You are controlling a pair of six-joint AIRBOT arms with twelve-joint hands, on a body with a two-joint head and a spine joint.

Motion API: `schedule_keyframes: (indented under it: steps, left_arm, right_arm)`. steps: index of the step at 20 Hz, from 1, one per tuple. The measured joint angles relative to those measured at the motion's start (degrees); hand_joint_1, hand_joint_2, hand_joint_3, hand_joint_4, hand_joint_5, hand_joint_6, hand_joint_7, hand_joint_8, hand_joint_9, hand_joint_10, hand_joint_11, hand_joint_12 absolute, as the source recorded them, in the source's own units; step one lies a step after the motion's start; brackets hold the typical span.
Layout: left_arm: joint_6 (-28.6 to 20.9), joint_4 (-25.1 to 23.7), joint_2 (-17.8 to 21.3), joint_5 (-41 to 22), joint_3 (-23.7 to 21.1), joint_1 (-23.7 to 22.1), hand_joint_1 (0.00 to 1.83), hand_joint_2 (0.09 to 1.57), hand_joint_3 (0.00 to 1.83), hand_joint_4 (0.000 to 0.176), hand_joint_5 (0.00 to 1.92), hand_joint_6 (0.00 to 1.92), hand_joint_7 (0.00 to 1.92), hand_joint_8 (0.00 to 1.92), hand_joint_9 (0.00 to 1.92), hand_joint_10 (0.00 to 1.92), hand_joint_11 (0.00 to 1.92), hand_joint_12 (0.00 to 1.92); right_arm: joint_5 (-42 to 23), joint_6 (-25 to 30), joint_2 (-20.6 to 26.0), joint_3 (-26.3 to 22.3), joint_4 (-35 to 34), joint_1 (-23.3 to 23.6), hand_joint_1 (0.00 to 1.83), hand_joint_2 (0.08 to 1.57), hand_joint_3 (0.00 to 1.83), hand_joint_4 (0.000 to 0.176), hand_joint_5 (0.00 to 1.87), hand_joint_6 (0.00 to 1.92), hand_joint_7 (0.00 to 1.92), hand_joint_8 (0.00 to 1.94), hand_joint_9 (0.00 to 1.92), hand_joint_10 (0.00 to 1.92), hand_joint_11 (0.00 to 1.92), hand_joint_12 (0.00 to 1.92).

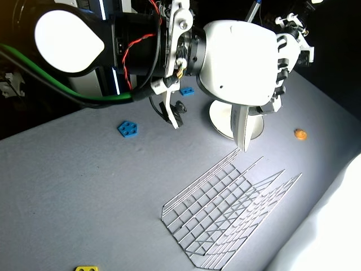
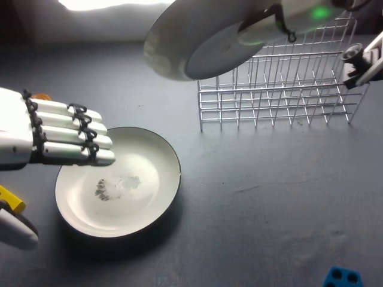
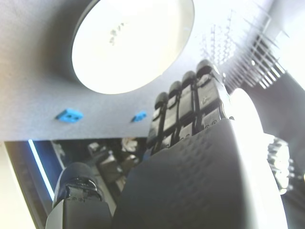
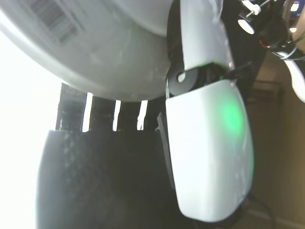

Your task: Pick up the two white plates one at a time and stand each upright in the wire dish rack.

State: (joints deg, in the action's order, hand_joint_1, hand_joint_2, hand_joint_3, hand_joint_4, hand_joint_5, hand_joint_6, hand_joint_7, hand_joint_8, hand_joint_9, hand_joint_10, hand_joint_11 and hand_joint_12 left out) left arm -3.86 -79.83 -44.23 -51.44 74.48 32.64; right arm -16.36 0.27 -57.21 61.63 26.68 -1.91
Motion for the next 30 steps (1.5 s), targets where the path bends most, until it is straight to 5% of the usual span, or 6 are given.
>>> schedule_keyframes:
  steps: [5,15,30]
  left_arm:
    - [-0.02,-0.04,-1.73,1.97,0.59,2.8,0.0,1.0,0.0,0.0,0.04,0.01,0.04,0.01,0.02,0.0,0.02,0.01]
    - [-0.13,1.22,-2.03,3.54,1.22,4.79,0.0,1.0,0.0,0.0,0.03,0.01,0.03,0.01,0.02,0.01,0.02,0.01]
    - [-0.57,1.22,-1.92,3.82,1.16,4.79,0.0,1.0,0.0,0.0,0.04,0.01,0.04,0.01,0.02,0.01,0.03,0.01]
  right_arm:
    - [3.78,2.6,0.68,2.91,-5.6,2.03,1.38,1.1,0.0,0.0,0.93,1.05,1.01,0.86,0.97,1.1,0.81,1.05]
    - [7.04,5.68,1.88,6.14,-6.08,4.59,1.38,1.1,0.0,0.0,0.91,1.06,1.02,0.85,0.98,1.09,0.82,1.07]
    - [8.85,24.76,1.92,9.16,12.76,4.17,1.38,1.1,0.0,0.0,0.91,1.05,1.02,0.87,0.98,1.09,0.81,1.07]
